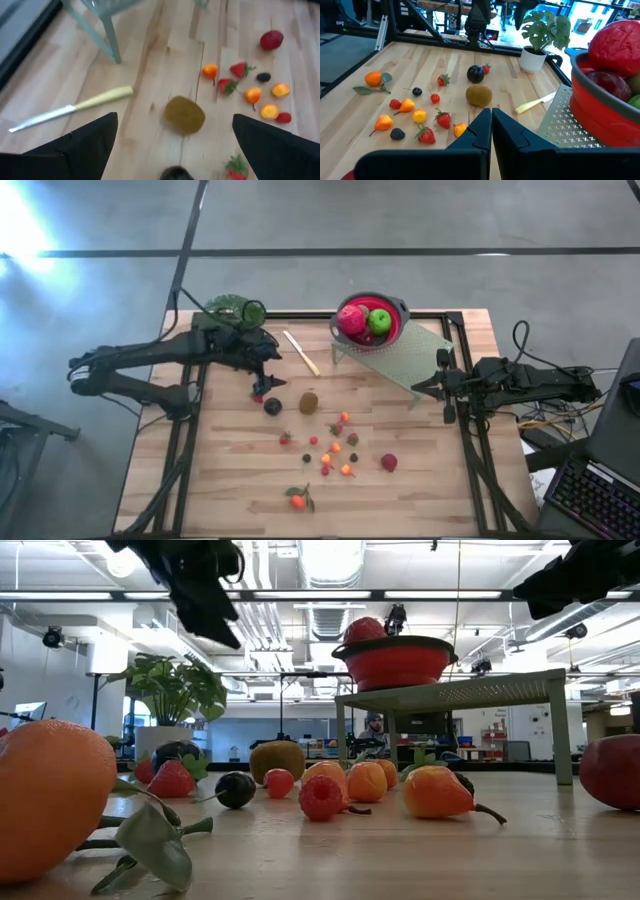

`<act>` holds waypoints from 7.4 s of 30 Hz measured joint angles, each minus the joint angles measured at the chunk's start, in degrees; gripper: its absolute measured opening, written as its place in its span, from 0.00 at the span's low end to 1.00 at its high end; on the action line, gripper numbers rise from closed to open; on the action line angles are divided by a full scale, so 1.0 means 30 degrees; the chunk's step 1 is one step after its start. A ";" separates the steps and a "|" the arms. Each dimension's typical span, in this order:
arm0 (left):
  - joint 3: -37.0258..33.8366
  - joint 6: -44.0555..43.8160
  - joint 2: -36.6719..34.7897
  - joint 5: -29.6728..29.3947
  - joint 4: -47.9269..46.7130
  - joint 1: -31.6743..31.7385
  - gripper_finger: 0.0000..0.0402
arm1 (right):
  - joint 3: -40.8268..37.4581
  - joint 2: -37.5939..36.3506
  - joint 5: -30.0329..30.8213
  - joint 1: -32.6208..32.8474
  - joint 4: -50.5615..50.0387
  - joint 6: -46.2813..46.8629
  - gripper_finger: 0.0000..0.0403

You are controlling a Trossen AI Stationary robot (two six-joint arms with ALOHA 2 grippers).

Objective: Pick & Place Fruit
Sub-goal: Put the plum into the red gray colander on the shelf

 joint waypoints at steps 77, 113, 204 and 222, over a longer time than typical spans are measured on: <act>-0.2539 0.2646 0.0357 0.0797 -0.1657 -0.0136 0.99 | 0.0000 0.1746 0.0337 0.0003 0.0507 0.8869 0.03; -0.8048 0.3050 0.0364 -0.0028 0.3486 -0.1746 0.99 | 0.0860 0.5271 0.2028 0.4255 0.3666 0.5926 0.52; -0.3345 -0.5410 0.3468 0.5377 1.2100 -0.2263 0.72 | 0.5481 1.3785 0.7531 0.5381 0.5909 -0.1712 0.67; -0.2932 -1.0157 0.3468 0.5783 1.5350 -0.2262 0.72 | 1.3082 2.2513 1.1610 0.5464 0.5810 -0.8098 0.93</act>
